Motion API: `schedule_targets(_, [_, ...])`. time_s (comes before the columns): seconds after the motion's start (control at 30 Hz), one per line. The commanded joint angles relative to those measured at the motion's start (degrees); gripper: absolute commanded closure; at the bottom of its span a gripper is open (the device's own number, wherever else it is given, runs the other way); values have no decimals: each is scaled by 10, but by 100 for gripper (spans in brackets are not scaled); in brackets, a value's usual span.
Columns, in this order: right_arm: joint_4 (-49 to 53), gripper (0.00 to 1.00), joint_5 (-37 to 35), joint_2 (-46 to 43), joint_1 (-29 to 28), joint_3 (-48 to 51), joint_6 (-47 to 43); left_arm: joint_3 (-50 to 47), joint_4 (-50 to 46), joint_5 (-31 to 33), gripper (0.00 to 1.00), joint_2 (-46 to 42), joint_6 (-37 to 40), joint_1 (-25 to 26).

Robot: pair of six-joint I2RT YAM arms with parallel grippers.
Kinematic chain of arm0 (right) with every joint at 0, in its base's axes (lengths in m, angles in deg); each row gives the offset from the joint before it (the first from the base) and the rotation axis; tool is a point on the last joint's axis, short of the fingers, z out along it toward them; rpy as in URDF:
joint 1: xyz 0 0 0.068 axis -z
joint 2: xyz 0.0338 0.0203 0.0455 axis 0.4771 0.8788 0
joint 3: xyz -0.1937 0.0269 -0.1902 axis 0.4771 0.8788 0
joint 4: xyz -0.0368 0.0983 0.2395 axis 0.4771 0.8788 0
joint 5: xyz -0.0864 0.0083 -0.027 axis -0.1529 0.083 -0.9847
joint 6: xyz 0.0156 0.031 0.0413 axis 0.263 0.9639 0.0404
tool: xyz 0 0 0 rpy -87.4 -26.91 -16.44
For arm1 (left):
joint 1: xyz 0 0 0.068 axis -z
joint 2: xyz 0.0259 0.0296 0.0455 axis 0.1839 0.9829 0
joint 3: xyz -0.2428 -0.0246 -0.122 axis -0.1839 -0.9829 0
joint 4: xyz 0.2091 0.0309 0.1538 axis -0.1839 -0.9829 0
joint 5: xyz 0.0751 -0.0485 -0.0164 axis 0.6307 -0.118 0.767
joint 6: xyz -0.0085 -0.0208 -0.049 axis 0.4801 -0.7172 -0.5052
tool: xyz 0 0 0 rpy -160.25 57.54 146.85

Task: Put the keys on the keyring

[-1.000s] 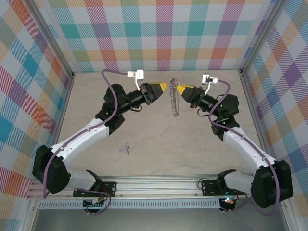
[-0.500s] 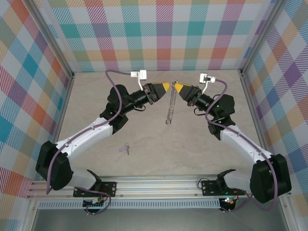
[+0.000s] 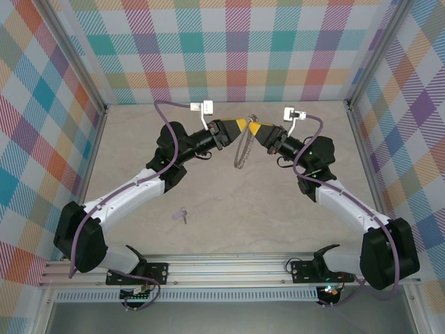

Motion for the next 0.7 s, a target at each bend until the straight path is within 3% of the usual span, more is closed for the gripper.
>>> schedule_targets(0.0, [-42, 100, 0, -1, -8, -20, 6, 20, 24, -12, 69, 6, 0, 12])
schedule_targets(0.67, [-25, 100, 0, -12, -8, -12, -8, 6, 6, 6, 68, -5, 23, 12])
